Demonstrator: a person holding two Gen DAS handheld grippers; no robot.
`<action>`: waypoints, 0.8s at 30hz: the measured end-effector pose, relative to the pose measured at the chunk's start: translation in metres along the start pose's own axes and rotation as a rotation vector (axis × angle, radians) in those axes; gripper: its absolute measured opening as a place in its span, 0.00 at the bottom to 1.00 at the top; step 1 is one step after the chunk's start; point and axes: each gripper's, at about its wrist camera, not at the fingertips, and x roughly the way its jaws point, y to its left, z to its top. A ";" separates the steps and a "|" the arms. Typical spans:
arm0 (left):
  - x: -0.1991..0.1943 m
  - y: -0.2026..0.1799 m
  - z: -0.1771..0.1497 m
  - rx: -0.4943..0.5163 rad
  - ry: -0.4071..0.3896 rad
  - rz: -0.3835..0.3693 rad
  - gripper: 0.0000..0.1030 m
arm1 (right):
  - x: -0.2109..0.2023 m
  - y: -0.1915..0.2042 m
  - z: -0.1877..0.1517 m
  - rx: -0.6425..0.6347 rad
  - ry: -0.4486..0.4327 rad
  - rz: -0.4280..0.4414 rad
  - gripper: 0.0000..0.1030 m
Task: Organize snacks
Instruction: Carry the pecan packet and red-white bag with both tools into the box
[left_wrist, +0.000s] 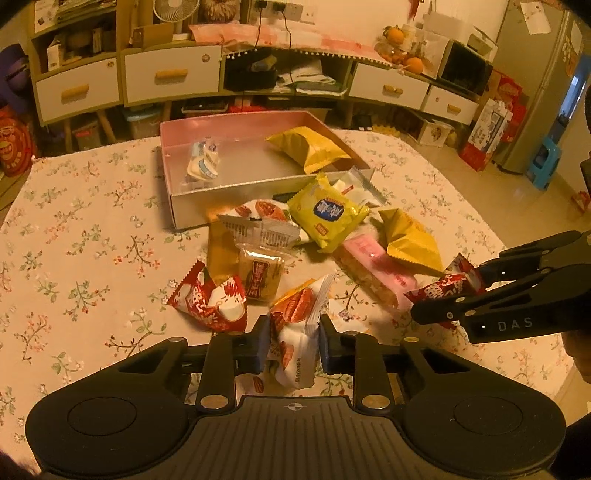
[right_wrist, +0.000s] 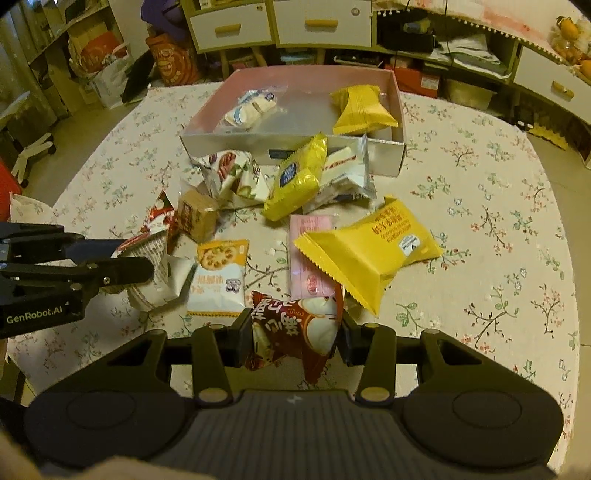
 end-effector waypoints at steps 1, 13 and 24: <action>-0.001 0.000 0.001 -0.002 -0.004 -0.002 0.23 | -0.001 0.000 0.001 0.001 -0.005 0.002 0.40; -0.022 0.002 0.021 -0.035 -0.083 -0.014 0.23 | -0.015 -0.003 0.024 0.040 -0.080 0.011 0.40; -0.016 0.010 0.060 -0.076 -0.146 0.029 0.23 | -0.007 -0.008 0.065 0.086 -0.121 0.001 0.40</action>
